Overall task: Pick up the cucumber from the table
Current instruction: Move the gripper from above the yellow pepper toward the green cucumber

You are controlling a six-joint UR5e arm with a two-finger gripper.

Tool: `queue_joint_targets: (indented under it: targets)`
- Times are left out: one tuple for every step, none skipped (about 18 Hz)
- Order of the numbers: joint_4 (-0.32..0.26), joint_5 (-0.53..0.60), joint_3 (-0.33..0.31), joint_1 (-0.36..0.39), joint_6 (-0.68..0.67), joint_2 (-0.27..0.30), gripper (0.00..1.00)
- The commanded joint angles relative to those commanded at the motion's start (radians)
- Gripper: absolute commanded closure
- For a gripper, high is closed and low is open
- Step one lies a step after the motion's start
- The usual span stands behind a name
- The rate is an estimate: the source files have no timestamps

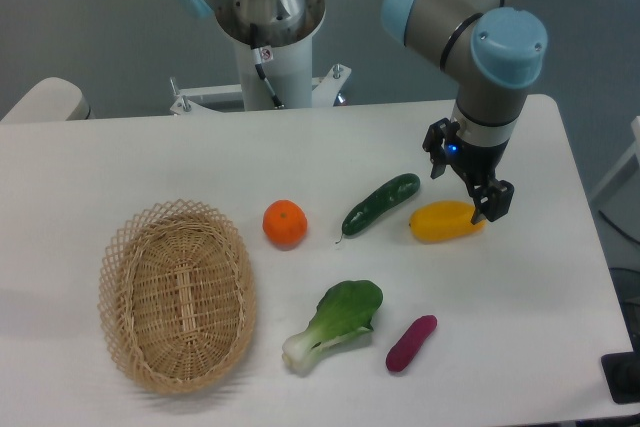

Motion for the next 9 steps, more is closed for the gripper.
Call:
queue_joint_targets:
  targets:
    - [0.018,0.002,-0.012,0.000,-0.003,0.002,0.00]
    - [0.037,0.003,-0.026,0.000,-0.003,0.002,0.00]
    - [0.051,0.005,-0.042,-0.002,-0.003,0.002,0.00]
    - [0.061,0.015,-0.058,-0.002,-0.003,0.002,0.00]
    - [0.074,0.037,-0.071,-0.002,-0.006,0.002,0.00]
    - [0.077,0.057,-0.085,-0.003,-0.009,0.002,0.00]
    - [0.078,0.069,-0.100,-0.005,-0.021,0.002,0.00]
    - [0.087,0.068,-0.117,-0.008,-0.067,0.002,0.00]
    - [0.113,0.068,-0.123,-0.009,-0.136,0.000,0.00]
